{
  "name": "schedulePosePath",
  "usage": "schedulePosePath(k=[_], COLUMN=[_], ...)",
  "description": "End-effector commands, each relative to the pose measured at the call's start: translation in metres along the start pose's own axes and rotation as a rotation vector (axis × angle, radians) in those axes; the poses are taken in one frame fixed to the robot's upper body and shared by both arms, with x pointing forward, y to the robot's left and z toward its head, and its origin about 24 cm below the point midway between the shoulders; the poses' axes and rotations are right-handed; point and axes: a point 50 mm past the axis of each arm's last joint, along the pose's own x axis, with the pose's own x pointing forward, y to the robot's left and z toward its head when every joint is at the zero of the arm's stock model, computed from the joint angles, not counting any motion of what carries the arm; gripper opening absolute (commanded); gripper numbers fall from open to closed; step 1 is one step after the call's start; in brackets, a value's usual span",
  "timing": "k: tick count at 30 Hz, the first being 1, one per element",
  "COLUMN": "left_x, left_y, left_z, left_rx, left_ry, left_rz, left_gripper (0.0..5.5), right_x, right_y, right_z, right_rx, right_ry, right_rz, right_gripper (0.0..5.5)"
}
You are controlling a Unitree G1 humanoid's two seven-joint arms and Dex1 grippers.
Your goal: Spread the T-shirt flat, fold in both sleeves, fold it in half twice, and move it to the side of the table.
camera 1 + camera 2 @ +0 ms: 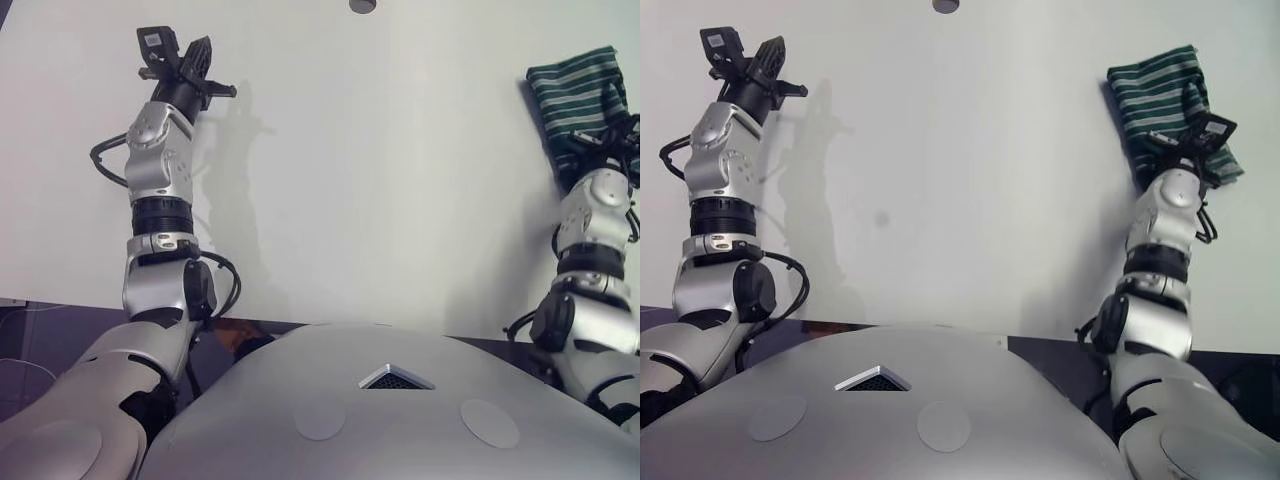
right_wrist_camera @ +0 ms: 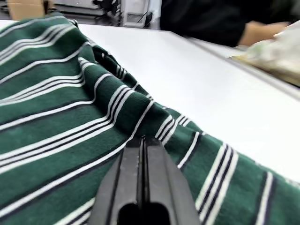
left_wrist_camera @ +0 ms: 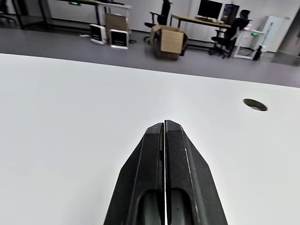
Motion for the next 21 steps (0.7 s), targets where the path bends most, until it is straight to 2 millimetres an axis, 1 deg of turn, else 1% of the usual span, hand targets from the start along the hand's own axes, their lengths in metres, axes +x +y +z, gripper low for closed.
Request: schedulePosePath(k=[1,2,3,4,5,6,7,8,10,12,13,16,17,19,21], left_x=[-0.002,-0.004,-0.006,-0.007,-0.006,-0.003,-0.001,0.000,-0.003,-0.007,-0.009,-0.015,-0.014,-0.015,-0.017], left_y=[0.001,0.002,0.001,-0.001,-0.005,-0.010,-0.016,-0.020,-0.029,-0.038,-0.038,-0.037,-0.044,-0.057,-0.065], left_z=[-0.003,-0.003,-0.003,-0.003,-0.003,-0.001,0.001,0.003,0.001,-0.004,-0.008,-0.017,-0.018,-0.025,-0.031], left_rx=[0.056,0.068,0.088,0.103,0.108,0.110,0.118,0.124,0.129,0.134,0.128,0.125,0.130,0.138,0.136], left_ry=[-0.026,-0.036,-0.049,-0.060,-0.067,-0.072,-0.082,-0.089,-0.083,-0.071,-0.066,-0.056,-0.063,-0.069,-0.076], left_rz=[0.081,0.100,0.109,0.112,0.111,0.097,0.078,0.065,0.033,0.007,0.017,0.082,0.079,0.068,0.066], left_gripper=[0.04,0.04,0.04,0.04,0.04,0.04,0.04,0.04,0.04,0.04,0.04,0.04,0.04,0.04,0.04], right_x=[-0.022,-0.024,-0.030,-0.038,-0.045,-0.052,-0.059,-0.064,-0.081,-0.089,-0.088,-0.085,-0.083,-0.076,-0.070], right_y=[-0.003,0.005,0.019,0.032,0.053,0.069,0.085,0.095,0.114,0.119,0.121,0.124,0.122,0.115,0.111], right_z=[0.003,0.042,0.079,0.104,0.111,0.109,0.101,0.095,0.081,0.074,0.074,0.084,0.085,0.079,0.074], right_rx=[-0.139,-0.169,-0.176,-0.169,-0.139,-0.114,-0.076,-0.052,-0.010,0.016,0.020,0.029,0.014,-0.010,-0.007], right_ry=[-0.079,-0.257,-0.417,-0.521,-0.556,-0.550,-0.511,-0.482,-0.443,-0.418,-0.417,-0.442,-0.454,-0.432,-0.395], right_rz=[-0.060,-0.048,-0.016,0.017,0.078,0.124,0.168,0.194,0.250,0.264,0.272,0.307,0.315,0.308,0.305], right_gripper=[0.00,0.00,0.00,0.00,0.00,0.00,0.00,0.00,0.00,0.00,0.00,0.00,0.00,0.00,0.00])
